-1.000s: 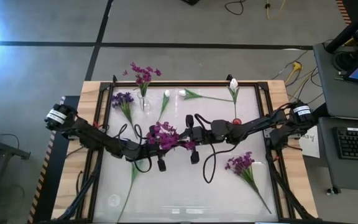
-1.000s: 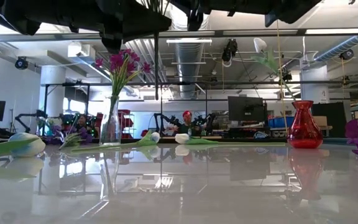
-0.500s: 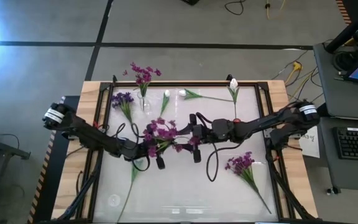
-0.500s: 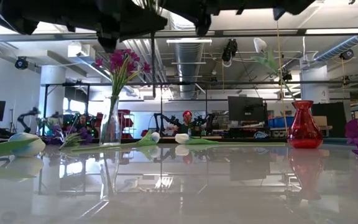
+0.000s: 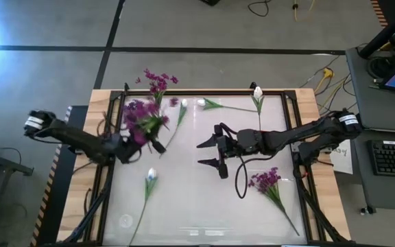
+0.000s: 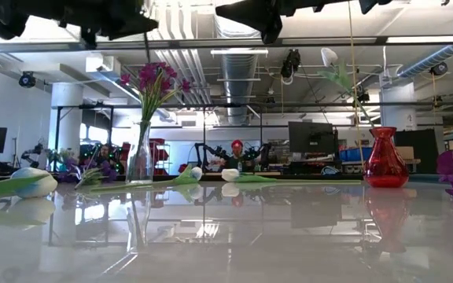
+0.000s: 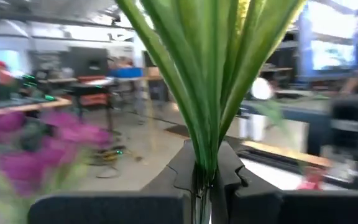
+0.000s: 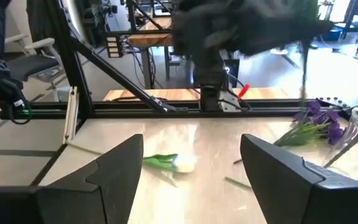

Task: Sort flowers into vase by color
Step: Put the left violet flower into the transparent vase

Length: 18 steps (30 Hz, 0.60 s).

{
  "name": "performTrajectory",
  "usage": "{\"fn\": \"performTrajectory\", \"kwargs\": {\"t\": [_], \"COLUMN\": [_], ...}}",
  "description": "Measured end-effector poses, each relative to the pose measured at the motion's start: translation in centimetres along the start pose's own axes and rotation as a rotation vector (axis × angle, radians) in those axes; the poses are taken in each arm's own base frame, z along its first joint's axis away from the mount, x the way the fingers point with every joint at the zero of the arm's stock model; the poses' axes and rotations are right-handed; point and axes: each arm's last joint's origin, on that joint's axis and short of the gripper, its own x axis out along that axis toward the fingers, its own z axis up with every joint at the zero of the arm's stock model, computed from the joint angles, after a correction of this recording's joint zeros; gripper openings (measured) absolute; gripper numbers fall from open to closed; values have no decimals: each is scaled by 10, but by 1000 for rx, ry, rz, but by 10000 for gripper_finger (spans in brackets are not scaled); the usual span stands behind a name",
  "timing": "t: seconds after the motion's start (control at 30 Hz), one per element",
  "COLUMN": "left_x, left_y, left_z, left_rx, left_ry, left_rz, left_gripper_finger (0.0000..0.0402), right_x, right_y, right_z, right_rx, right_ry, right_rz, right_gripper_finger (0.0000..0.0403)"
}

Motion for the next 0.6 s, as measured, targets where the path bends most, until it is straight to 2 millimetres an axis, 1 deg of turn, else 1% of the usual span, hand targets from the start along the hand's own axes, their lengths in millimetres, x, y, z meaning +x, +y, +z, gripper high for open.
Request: {"fn": "performTrajectory", "kwargs": {"t": [0.1, 0.23, 0.3, 0.4, 0.6], "left_x": [6, 16, 23, 34, 54], "left_y": [22, 48, 60, 76, 102], "left_z": [4, 14, 16, 15, 5], "left_rx": [55, 47, 68, 95, 61], "left_ry": [4, -14, -3, 30, 82], "left_rz": [44, 80, 123, 176, 172], "left_gripper_finger": [0, 0, 0, 0, 0], "right_x": [0, 1, 1, 1, 1], "right_y": [0, 0, 0, 0, 0], "right_z": [-2, -3, -3, -3, -3], "right_rx": [5, 13, 14, 13, 22], "right_ry": [13, 27, 22, 20, 21], "right_rz": [-1, -2, -2, -3, -3], "right_gripper_finger": [259, 254, 251, 252, 253]}}
